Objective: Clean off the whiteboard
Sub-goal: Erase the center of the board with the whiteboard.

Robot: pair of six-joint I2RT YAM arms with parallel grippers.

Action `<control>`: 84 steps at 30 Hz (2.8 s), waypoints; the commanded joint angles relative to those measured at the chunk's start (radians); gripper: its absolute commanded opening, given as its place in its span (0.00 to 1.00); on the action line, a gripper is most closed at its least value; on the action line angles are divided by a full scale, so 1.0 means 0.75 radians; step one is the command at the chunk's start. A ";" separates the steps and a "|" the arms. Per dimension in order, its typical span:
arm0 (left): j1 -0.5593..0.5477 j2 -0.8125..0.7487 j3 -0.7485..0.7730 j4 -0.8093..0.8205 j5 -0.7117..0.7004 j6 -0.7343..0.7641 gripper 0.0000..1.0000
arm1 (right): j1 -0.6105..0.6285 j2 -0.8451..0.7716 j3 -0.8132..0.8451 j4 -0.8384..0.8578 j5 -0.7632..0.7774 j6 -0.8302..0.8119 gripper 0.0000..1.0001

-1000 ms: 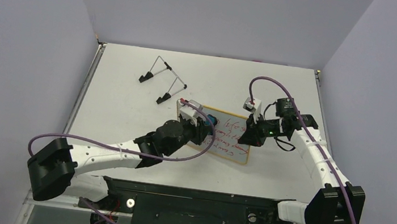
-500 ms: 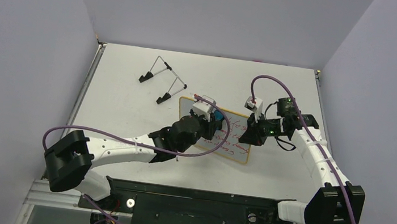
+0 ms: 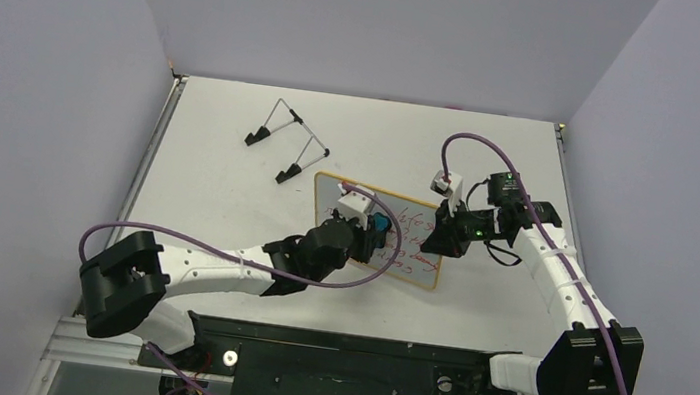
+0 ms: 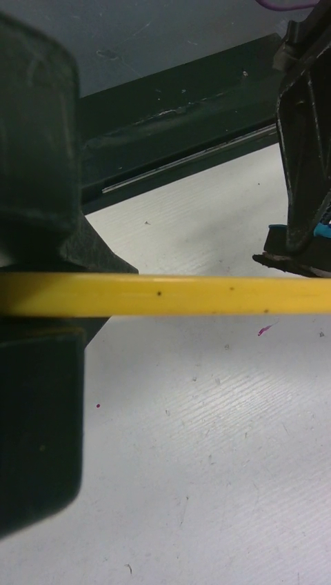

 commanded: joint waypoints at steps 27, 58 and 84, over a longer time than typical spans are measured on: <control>-0.035 0.050 0.111 -0.113 -0.101 0.019 0.00 | 0.026 0.008 0.002 -0.075 0.036 -0.041 0.00; -0.040 0.142 0.275 -0.114 0.242 0.097 0.00 | 0.029 0.012 0.003 -0.075 0.036 -0.041 0.00; -0.007 0.095 0.237 -0.041 0.112 0.099 0.00 | 0.030 0.005 0.003 -0.076 0.037 -0.043 0.00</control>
